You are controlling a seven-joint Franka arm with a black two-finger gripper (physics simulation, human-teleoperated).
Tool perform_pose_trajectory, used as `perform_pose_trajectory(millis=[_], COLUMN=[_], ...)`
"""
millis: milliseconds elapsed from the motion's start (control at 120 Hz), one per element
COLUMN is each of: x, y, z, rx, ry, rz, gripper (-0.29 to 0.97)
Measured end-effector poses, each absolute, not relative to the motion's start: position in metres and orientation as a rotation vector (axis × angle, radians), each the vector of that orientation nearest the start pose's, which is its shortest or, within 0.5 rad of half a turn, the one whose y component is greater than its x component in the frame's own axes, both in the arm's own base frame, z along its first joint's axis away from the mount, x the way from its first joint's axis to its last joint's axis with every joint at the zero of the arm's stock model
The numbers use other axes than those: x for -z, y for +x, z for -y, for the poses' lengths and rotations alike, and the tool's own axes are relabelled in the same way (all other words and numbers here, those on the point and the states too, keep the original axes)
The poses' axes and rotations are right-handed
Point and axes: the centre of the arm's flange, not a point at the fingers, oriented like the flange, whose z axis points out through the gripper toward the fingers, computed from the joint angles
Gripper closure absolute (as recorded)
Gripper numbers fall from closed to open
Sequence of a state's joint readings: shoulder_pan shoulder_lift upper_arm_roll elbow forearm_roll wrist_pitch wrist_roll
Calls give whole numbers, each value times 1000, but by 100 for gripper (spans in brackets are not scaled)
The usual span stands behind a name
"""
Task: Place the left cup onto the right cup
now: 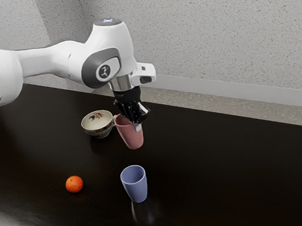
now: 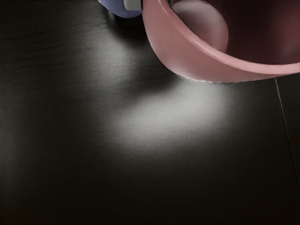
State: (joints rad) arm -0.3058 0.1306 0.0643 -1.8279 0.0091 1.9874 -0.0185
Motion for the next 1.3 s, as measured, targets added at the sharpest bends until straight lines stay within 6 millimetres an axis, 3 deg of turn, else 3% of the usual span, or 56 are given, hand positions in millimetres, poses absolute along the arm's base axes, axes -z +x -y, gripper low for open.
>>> perform_pose_trajectory(millis=[167, 433, 667, 1008, 1300], x=[-465, -449, -456, -449, -446], y=[560, 539, 523, 498, 498], z=[149, 152, 157, 179, 166], rx=[59, 26, 56, 35, 24], ry=[-3115, -3117, -3122, -3114, -3119], rz=[-357, -336, -322, -344, -271], gripper=[79, 78, 78, 78, 78])
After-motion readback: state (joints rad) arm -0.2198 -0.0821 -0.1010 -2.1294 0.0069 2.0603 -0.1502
